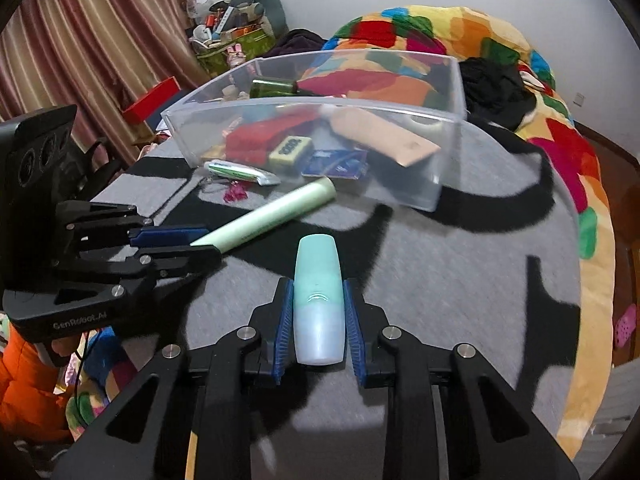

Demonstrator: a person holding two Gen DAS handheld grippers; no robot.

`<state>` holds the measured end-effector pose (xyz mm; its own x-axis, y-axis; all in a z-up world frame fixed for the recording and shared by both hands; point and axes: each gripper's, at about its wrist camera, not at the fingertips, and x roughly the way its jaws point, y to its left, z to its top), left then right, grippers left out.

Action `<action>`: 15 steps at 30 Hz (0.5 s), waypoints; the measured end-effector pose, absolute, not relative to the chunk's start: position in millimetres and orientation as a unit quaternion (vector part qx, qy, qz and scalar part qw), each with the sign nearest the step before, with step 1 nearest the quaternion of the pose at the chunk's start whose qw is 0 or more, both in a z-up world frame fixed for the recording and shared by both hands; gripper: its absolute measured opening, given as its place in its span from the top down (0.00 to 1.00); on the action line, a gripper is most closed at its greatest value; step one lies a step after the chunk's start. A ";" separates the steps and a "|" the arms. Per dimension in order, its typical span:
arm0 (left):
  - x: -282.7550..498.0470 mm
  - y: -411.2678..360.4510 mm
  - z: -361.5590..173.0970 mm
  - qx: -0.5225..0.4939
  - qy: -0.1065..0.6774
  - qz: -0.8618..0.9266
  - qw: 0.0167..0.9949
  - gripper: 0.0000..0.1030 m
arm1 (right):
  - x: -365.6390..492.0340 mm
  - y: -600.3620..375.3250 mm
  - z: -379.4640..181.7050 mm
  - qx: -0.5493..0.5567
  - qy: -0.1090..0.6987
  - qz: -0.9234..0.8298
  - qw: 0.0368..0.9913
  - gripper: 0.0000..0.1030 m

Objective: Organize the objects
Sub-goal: 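Grasp the white stick with the left tool while the right tool grasps the mint bottle, then lower the white stick and mint bottle into the clear box and release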

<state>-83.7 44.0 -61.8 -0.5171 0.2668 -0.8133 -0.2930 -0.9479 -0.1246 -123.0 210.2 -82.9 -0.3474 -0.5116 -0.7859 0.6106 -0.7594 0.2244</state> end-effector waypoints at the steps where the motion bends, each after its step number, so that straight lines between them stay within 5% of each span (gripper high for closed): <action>1: -86.9 45.4 -62.6 -0.465 0.014 0.871 0.159 0.84 | -122.8 211.9 -83.2 0.457 0.054 -0.821 0.338 0.78; 15: -95.5 65.9 -64.1 -0.442 0.042 0.884 0.145 0.86 | -121.1 219.0 -74.5 0.442 0.018 -0.838 0.321 0.78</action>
<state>-95.5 65.9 -64.1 -0.5662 0.2200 -0.7943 -0.2944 -0.9541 -0.0544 -121.1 219.0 -74.5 -0.4044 -0.5215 -0.7513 0.5528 -0.7938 0.2535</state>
